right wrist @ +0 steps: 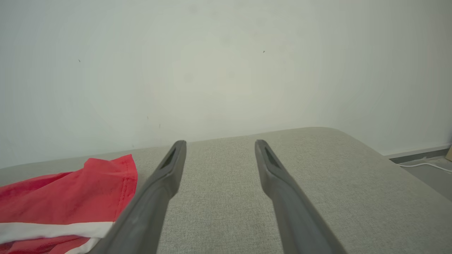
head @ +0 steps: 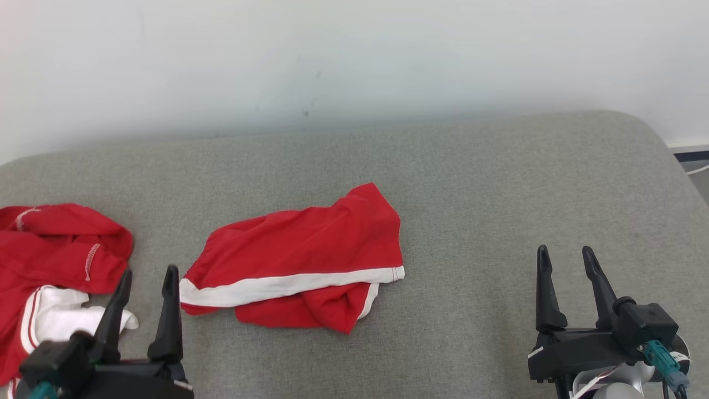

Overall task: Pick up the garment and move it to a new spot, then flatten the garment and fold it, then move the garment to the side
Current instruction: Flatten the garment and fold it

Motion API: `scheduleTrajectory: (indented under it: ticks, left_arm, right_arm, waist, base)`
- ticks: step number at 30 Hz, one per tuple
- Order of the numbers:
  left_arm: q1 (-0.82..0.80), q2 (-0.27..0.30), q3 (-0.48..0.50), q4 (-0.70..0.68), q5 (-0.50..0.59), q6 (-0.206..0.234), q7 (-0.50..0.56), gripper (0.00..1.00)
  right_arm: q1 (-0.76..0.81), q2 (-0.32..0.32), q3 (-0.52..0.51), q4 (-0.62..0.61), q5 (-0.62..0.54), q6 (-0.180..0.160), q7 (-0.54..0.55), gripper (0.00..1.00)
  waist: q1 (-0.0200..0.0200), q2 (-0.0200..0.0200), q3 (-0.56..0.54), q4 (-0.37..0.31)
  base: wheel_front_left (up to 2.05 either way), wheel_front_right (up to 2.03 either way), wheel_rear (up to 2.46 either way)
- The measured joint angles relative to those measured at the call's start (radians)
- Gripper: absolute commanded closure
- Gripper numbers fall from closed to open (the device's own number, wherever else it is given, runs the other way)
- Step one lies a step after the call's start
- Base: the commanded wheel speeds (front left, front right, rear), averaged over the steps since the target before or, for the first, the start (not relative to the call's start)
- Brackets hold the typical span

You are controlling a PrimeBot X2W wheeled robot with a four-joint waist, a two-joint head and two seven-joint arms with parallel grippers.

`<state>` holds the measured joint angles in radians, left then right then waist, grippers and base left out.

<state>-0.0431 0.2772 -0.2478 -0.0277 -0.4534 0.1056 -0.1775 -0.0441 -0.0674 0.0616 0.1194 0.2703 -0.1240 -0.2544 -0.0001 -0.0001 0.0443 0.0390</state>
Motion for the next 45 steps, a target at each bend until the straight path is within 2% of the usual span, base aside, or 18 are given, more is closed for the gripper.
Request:
scheduleTrajectory:
  ticks: [4, 11, 26, 32, 35, 39, 41, 42, 45]
  left_arm:
    - [0.045, -0.014, 0.015, 0.003, 0.011, 0.002, -0.064, 0.0]
    - [0.108, -0.025, 0.019, 0.026, 0.027, 0.009, -0.065, 0.0]
    - [0.114, -0.038, 0.041, 0.028, 0.05, 0.008, -0.072, 0.0]
    - [0.116, -0.029, 0.038, 0.06, 0.043, -0.015, -0.072, 0.0]
    - [0.089, -0.009, 0.035, 0.092, 0.031, -0.038, -0.029, 0.0]
    - [-0.021, 0.049, 0.042, 0.139, 0.034, -0.046, 0.049, 0.0]
    - [-0.049, 0.06, 0.045, 0.15, 0.033, -0.051, 0.069, 0.0]
    - [-0.094, 0.075, 0.043, 0.183, 0.032, -0.056, 0.123, 0.0]
    - [-0.121, 0.087, 0.032, 0.22, 0.031, -0.073, 0.179, 0.0]
  right_arm:
    - [0.0, 0.002, -0.002, 0.005, 0.004, 0.0, 0.0, 0.0]
    - [0.004, 0.003, -0.001, 0.003, 0.004, 0.001, -0.001, 0.0]
    - [0.015, 0.005, 0.002, -0.002, 0.006, 0.001, -0.001, 0.0]
    - [0.014, 0.007, 0.015, -0.016, 0.005, 0.005, -0.001, 0.0]
    - [0.014, 0.007, 0.014, -0.026, 0.005, 0.005, -0.001, 0.0]
    - [0.012, 0.007, 0.018, -0.037, 0.004, 0.005, -0.001, 0.0]
    - [0.011, 0.007, 0.02, -0.04, 0.003, 0.005, -0.001, 0.0]
    - [0.007, 0.007, 0.029, -0.044, 0.0, 0.006, -0.001, 0.0]
    - [-0.002, 0.008, 0.037, -0.046, -0.006, 0.009, -0.001, 0.0]
  waist:
    - [0.0, 0.0, -0.023, -0.01]
    - [0.0, 0.0001, -0.049, -0.026]
    - [0.0002, 0.0001, -0.043, -0.023]
    - [0.0001, 0.0001, -0.03, -0.03]
    - [0.0001, 0.0001, -0.016, -0.034]
    - [0.0002, 0.0001, 0.008, -0.038]
    - [0.0002, 0.0001, 0.014, -0.039]
    - [0.0002, 0.0001, 0.029, -0.042]
    - [0.0002, 0.0001, 0.044, -0.047]
  base:
    - [0.0, 0.0, 0.0]
    - [0.0, 0.0, 0.0]
    - [0.0, 0.0, 0.0]
    - [0.0, 0.0, 0.0]
    - [0.0, 0.0, 0.0]
    - [0.0, 0.0, 0.0]
    - [0.0, 0.0, 0.0]
    - [0.0, 0.0, 0.0]
    - [0.0, 0.0, 0.0]
